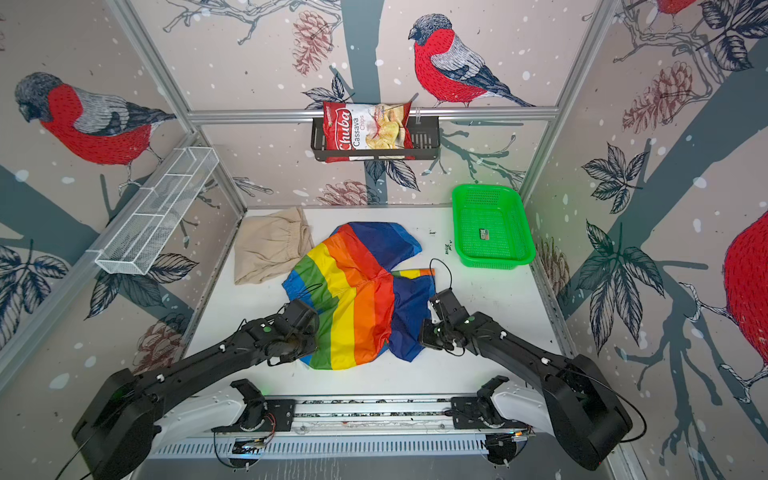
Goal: Fold and stack the shorts
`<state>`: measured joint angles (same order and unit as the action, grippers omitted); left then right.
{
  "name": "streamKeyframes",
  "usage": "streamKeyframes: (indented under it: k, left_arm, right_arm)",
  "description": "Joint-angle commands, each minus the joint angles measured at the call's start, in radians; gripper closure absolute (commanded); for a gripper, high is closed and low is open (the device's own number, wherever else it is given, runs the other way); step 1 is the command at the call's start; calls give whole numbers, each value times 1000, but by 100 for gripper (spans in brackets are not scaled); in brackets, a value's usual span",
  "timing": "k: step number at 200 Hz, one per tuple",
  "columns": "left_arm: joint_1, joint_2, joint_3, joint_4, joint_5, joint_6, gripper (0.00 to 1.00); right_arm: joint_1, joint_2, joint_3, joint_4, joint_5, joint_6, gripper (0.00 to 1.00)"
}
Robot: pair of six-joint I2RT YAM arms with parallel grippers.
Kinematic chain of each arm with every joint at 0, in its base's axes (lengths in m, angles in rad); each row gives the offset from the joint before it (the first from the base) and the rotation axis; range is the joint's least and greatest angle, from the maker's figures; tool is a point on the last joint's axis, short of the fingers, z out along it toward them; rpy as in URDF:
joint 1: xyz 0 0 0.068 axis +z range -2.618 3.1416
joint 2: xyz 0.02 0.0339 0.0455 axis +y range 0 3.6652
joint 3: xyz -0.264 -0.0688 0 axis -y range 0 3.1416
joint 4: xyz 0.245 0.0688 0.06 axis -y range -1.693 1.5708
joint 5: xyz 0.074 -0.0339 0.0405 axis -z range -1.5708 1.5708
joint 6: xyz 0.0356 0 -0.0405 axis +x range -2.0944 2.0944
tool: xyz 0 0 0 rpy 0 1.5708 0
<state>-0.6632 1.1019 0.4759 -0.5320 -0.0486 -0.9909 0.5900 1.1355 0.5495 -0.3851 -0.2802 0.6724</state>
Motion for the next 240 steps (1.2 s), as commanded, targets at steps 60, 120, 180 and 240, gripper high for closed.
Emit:
streamKeyframes:
  k: [60,120,180,240]
  left_arm:
    - [-1,140,36,-23,-96,-20,100]
    - [0,159,95,-98,-168,-2,100]
    - [3,146,147,-122,-195,40,98]
    - [4,148,113,-120,-194,40,97]
  right_arm:
    - [-18,68,399,-245,461,-262,95]
    - [-22,155,235,-185,383,-175,22]
    - [76,31,180,-86,393,-46,52]
    - [194,205,49,94,415,65,90]
